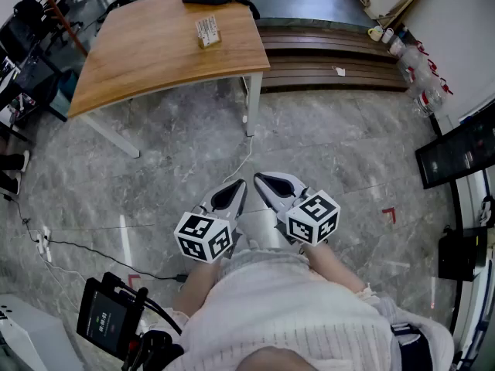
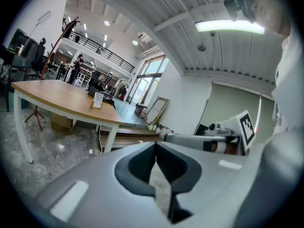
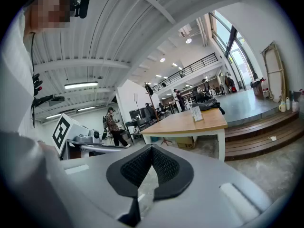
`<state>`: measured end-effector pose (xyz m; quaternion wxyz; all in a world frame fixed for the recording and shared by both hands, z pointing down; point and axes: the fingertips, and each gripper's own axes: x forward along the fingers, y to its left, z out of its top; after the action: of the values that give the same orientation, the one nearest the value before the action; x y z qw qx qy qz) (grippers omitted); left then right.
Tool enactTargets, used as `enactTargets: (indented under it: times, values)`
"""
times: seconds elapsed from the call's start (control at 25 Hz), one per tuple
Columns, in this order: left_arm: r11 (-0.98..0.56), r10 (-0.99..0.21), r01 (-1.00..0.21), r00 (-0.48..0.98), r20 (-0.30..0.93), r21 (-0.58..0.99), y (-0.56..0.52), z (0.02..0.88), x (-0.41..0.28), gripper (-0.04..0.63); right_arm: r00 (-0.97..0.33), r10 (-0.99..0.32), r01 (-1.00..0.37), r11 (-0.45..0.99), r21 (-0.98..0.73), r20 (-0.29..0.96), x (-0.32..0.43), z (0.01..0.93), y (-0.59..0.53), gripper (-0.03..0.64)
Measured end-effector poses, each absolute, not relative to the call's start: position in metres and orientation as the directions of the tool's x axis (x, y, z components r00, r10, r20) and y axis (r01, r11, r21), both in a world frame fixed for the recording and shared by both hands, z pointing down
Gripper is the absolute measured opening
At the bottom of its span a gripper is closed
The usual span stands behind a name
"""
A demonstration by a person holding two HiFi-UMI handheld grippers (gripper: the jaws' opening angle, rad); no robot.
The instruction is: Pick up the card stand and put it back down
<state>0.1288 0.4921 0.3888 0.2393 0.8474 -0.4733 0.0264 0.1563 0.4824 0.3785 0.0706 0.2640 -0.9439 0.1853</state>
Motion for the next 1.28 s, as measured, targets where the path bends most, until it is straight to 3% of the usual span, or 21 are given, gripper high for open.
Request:
enactTargets:
  times: [0.28, 1.0, 1.28]
  values:
    - [-0.470, -0.766, -0.803, 0.577, 0.282, 0.366, 0.465, 0.386, 0.149, 0.008, -0.852, -0.470, -0.523, 0.788, -0.326, 0.229, 0.163, 0.378, 0.459, -0.006]
    - [-0.407, -0.811, -0.837, 0.516, 0.277, 0.366, 0.219, 0.381, 0.007, 0.008, -0.829, -0.528, -0.559, 0.766, -0.317, 0.185, 0.069, 0.362, 0.217, -0.005]
    - [-0.387, -0.793, -0.823, 0.527, 0.306, 0.416, 0.186, 0.396, -0.014, 0.008, -0.797, -0.553, -0.604, 0.718, -0.345, 0.245, 0.061, 0.378, 0.183, -0.005]
